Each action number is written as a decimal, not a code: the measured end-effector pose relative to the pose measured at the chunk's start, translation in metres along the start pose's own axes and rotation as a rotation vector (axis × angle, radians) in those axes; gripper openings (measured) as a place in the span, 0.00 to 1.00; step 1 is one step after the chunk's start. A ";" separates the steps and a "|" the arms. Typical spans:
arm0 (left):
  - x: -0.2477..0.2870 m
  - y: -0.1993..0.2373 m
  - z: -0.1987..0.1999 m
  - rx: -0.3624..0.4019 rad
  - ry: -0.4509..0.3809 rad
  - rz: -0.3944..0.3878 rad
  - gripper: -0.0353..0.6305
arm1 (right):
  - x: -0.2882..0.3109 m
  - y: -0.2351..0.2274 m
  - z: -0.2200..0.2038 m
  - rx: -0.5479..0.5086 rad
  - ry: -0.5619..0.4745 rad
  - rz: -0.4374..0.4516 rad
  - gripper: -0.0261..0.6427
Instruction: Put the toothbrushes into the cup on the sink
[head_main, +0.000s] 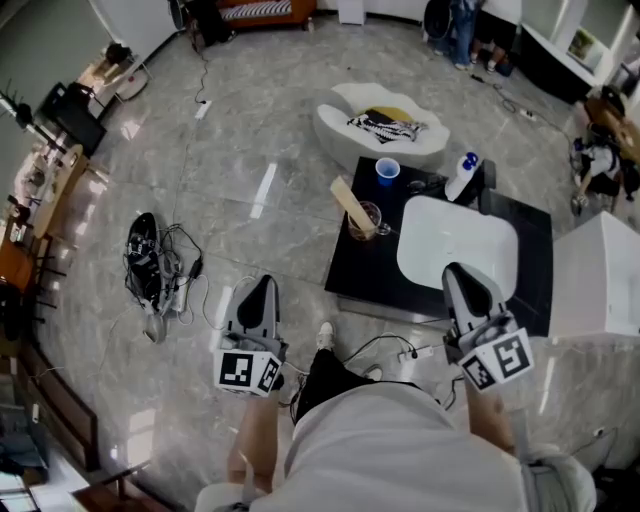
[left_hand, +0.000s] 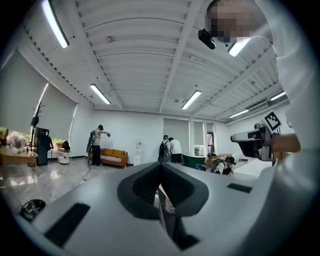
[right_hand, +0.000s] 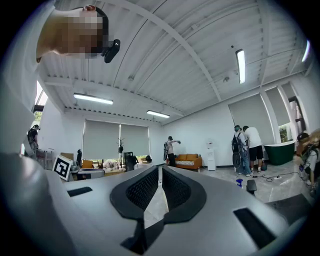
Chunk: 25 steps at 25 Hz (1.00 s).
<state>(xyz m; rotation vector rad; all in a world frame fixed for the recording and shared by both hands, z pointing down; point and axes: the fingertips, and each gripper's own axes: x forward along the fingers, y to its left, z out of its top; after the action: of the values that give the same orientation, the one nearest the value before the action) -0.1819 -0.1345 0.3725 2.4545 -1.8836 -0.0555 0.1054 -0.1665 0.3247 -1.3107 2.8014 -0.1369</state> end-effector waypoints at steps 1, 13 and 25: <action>-0.004 -0.002 0.000 0.001 -0.001 0.004 0.06 | -0.002 0.001 -0.001 -0.001 0.000 0.005 0.11; -0.017 -0.020 -0.007 -0.024 0.002 0.011 0.06 | -0.020 0.007 -0.011 -0.013 0.010 0.000 0.11; -0.021 -0.021 0.006 0.003 0.004 -0.006 0.06 | -0.021 0.012 -0.007 0.006 -0.012 -0.003 0.11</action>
<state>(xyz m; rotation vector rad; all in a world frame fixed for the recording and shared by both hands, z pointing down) -0.1675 -0.1085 0.3647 2.4607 -1.8756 -0.0479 0.1089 -0.1424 0.3309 -1.3096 2.7876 -0.1374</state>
